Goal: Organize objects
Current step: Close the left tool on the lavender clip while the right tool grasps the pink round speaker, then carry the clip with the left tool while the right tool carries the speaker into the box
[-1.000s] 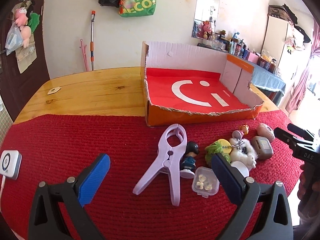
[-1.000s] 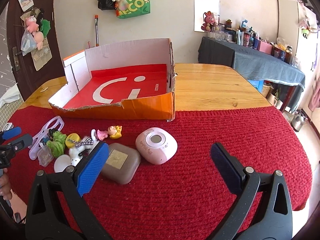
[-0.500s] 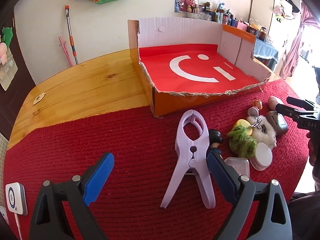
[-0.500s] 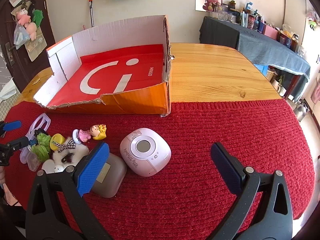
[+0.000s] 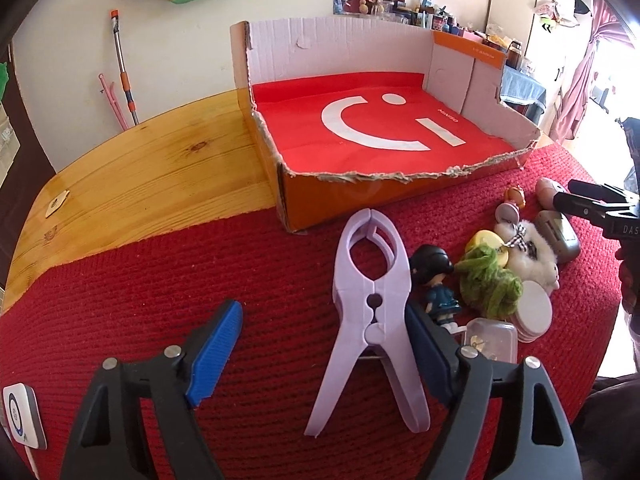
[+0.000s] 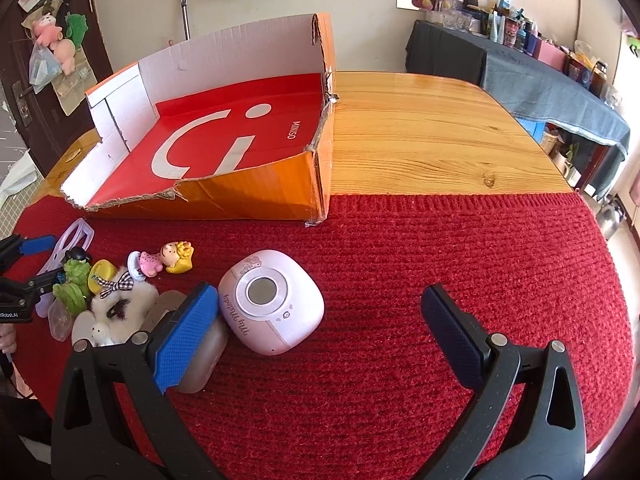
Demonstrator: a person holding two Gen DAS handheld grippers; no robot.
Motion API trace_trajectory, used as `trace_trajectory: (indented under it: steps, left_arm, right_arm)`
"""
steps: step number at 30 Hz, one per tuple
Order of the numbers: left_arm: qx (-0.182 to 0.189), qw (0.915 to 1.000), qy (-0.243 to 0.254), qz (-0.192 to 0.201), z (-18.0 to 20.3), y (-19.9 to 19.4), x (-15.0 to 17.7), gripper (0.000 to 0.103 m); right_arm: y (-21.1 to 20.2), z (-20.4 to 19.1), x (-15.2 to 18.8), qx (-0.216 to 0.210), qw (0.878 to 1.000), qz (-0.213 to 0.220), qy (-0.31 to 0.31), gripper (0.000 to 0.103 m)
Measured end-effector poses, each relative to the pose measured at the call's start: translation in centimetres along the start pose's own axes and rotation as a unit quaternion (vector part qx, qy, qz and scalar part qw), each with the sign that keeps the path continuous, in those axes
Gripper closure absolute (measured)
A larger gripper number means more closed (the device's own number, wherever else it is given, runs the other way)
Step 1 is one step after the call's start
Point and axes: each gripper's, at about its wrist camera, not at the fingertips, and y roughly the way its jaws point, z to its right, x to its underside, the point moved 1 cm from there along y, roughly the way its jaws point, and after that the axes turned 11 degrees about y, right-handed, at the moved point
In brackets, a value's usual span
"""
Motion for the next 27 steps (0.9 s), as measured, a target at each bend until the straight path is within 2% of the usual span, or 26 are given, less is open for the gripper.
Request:
trace_trajectory:
  steps: [6, 13, 17, 18, 19, 22, 23, 27]
  left_arm:
    - [0.008, 0.9998, 0.013, 0.012, 0.7, -0.2, -0.1, 0.039]
    - [0.016, 0.9995, 0.018, 0.021, 1.3, -0.3, -0.3, 0.054]
    - [0.023, 0.9992, 0.018, 0.026, 1.7, -0.4, -0.3, 0.065]
    - [0.025, 0.9992, 0.016, 0.027, 1.7, -0.5, -0.2, 0.066]
    - [0.025, 0.9992, 0.013, 0.028, 1.7, -0.5, -0.2, 0.066]
    - [0.024, 0.9992, 0.005, 0.03, 1.7, -0.6, -0.1, 0.066]
    - [0.023, 0.9993, 0.002, 0.031, 1.6, -0.6, -0.1, 0.067]
    - [0.022, 0.9988, -0.016, 0.04, 1.4, -1.5, -0.4, 0.067]
  right_arm:
    - [-0.2, 0.1, 0.2, -0.016, 1.0, -0.006, -0.016, 0.005]
    - [-0.1, 0.0, -0.1, -0.014, 0.998, -0.014, -0.062, 0.007]
    - [0.5, -0.2, -0.2, -0.026, 0.997, -0.025, -0.067, 0.019]
    - [0.8, -0.2, -0.1, -0.03, 0.997, -0.031, -0.066, 0.024]
    - [0.8, -0.3, -0.1, -0.029, 0.997, -0.023, -0.067, 0.024]
    - [0.7, -0.5, -0.2, -0.03, 0.997, -0.014, -0.067, 0.045]
    - [0.6, -0.4, -0.2, -0.035, 0.997, -0.014, -0.064, 0.057]
    - [0.1, -0.1, -0.4, -0.049, 0.998, -0.012, -0.044, 0.057]
